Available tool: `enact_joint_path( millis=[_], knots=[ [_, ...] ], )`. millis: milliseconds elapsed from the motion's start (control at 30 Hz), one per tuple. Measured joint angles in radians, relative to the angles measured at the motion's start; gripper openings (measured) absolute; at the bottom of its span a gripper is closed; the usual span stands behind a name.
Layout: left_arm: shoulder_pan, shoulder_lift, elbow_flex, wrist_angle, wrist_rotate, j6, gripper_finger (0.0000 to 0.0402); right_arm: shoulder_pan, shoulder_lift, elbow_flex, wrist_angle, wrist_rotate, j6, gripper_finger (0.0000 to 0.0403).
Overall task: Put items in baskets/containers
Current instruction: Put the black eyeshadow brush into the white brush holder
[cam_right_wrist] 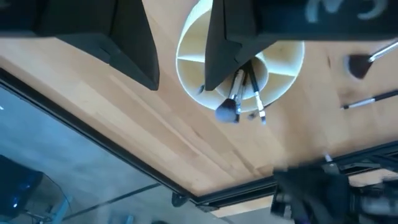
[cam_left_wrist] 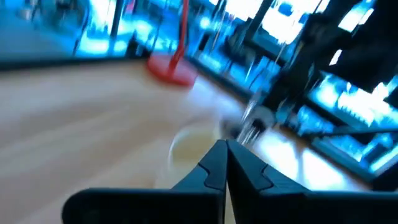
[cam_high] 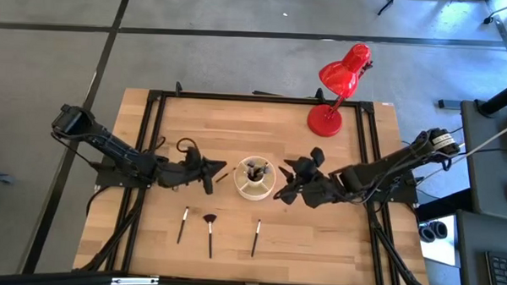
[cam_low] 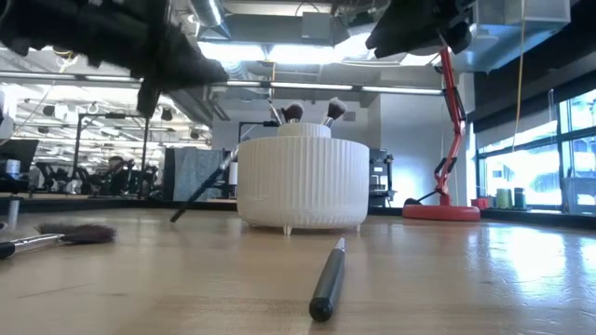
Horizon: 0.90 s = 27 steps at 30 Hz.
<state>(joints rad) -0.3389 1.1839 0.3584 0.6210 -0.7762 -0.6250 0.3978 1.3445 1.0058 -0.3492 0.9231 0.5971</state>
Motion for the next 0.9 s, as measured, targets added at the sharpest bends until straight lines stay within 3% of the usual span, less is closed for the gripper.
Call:
enact_joint_path(
  millis=[233,367,467,567,767,900],
  knots=[
    [0.001,0.001,0.001,0.242,-0.065,0.26,0.0002,-0.001,0.0,0.0,-0.043,0.0,-0.004,0.0129],
    [0.029,0.001,0.002,0.114,-0.099,0.277,0.0004,-0.001,0.0,0.0,-0.062,-0.001,-0.004,0.0129],
    [0.093,0.011,0.002,-0.078,-0.101,0.119,0.0016,-0.001,0.0,0.0,-0.064,0.0,-0.004,0.0129],
    [0.189,0.037,0.002,-0.211,-0.01,-0.009,0.0039,-0.005,0.0,0.0,-0.064,0.0,-0.004,0.0129],
    [0.382,0.124,0.002,-0.261,0.351,-0.072,0.0101,-0.023,0.0,0.0,-0.063,-0.03,-0.006,0.0129],
    [0.465,0.174,0.002,-0.378,0.442,-0.124,0.0124,-0.037,0.0,0.0,-0.064,-0.037,-0.023,0.0129]
  ],
)
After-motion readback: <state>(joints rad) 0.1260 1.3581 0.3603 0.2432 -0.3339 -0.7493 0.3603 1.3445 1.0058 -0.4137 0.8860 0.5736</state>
